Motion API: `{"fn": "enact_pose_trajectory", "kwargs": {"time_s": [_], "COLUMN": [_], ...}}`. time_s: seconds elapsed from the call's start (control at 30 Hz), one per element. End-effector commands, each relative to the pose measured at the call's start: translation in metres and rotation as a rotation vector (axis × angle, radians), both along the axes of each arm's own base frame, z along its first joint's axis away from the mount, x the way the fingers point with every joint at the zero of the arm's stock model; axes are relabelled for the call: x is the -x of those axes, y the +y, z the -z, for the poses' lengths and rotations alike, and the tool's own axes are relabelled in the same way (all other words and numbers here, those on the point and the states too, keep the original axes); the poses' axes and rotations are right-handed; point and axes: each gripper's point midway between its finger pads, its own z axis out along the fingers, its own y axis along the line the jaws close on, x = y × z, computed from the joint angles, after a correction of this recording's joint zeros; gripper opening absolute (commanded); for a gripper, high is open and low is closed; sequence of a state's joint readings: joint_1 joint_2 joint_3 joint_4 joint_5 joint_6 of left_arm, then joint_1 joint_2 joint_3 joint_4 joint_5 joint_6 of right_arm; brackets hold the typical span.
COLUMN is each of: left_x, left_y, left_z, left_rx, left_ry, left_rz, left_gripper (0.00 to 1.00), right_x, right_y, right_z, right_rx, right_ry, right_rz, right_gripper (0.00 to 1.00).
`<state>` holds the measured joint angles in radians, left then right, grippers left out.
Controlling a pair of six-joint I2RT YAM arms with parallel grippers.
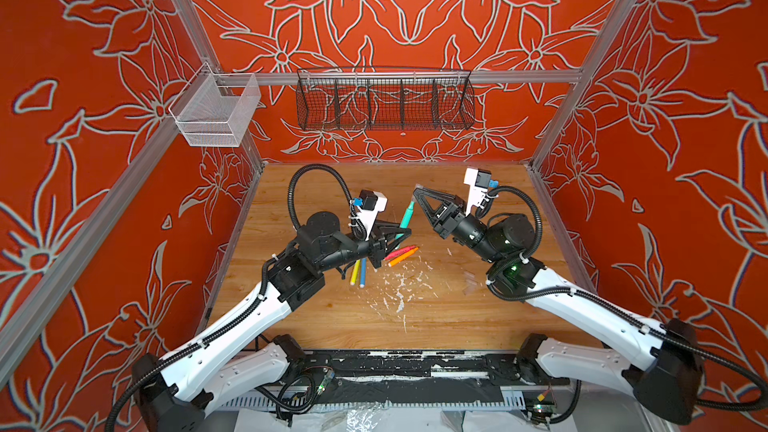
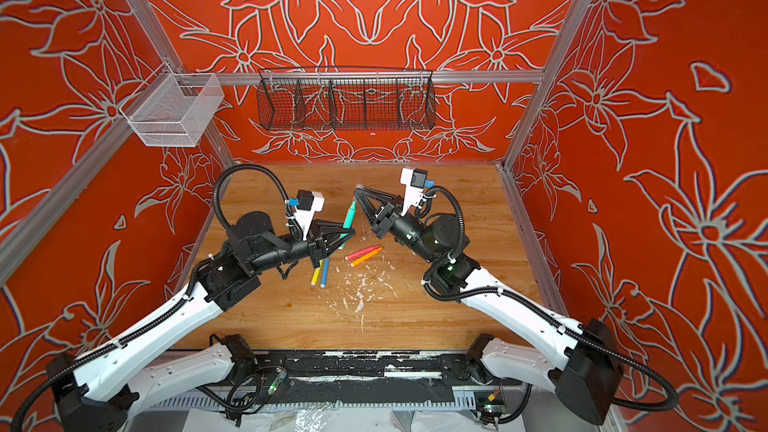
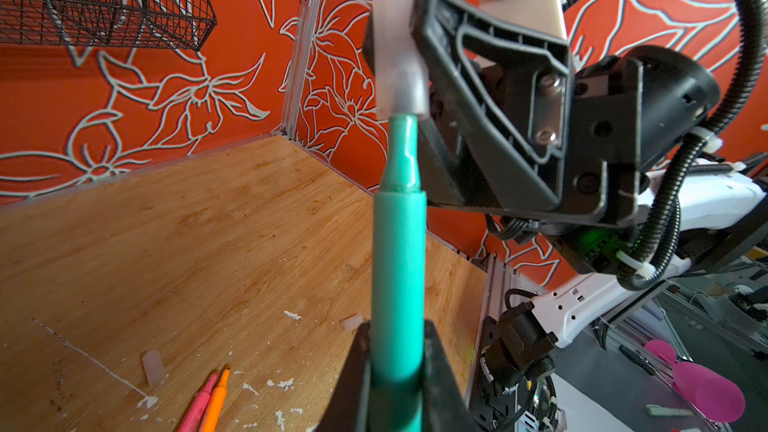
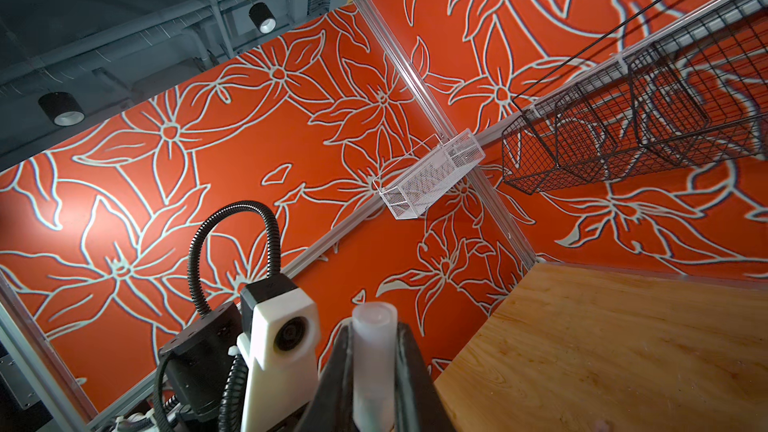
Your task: Insert the pens into the pen caps
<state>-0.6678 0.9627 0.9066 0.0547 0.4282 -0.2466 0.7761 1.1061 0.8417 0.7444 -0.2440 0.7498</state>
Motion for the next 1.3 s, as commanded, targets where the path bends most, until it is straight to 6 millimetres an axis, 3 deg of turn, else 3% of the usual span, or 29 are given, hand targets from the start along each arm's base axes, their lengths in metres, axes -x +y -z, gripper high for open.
{"fn": "enact_pose_trajectory", "kwargs": {"time_s": [0.0, 0.2, 0.43, 0.57, 0.77, 0.93, 1.07, 1.23, 1.27], "left_x": [0.002, 0.001, -0.003, -0.005, -0.002, -0.004, -0.006, -0.015, -0.023], "left_y": [0.000, 0.000, 0.003, 0.005, 0.004, 0.007, 0.009, 0.006, 0.002], "left_z": [-0.007, -0.006, -0.004, 0.000, -0.001, 0.000, -0.004, -0.022, -0.018], "left_rx": [0.012, 0.012, 0.011, 0.020, 0.041, 0.014, -0.003, -0.056, -0.084], "left_ry": [-0.030, -0.031, -0.032, -0.022, -0.004, -0.023, -0.104, -0.171, -0.168], "left_rz": [0.004, -0.002, -0.027, -0.053, -0.038, -0.055, -0.070, -0.083, -0.089], "left_gripper": [0.00, 0.00, 0.00, 0.00, 0.00, 0.00, 0.00, 0.00, 0.00], "right_x": [0.009, 0.013, 0.035, 0.039, 0.038, 0.039, 0.045, 0.046, 0.046], "right_y": [0.001, 0.010, 0.031, 0.031, 0.015, -0.019, -0.041, -0.051, -0.051], "right_z": [-0.001, 0.010, 0.027, 0.041, 0.070, 0.048, 0.017, 0.004, 0.001], "right_rx": [-0.028, -0.022, -0.028, -0.025, 0.044, 0.122, 0.238, 0.243, 0.243], "right_ry": [-0.003, 0.027, 0.036, 0.041, 0.093, 0.020, -0.119, -0.254, -0.267], "right_rz": [-0.038, -0.080, -0.161, -0.151, -0.077, 0.084, 0.193, 0.281, 0.286], "right_gripper": [0.00, 0.00, 0.00, 0.00, 0.40, 0.70, 0.77, 0.81, 0.81]}}
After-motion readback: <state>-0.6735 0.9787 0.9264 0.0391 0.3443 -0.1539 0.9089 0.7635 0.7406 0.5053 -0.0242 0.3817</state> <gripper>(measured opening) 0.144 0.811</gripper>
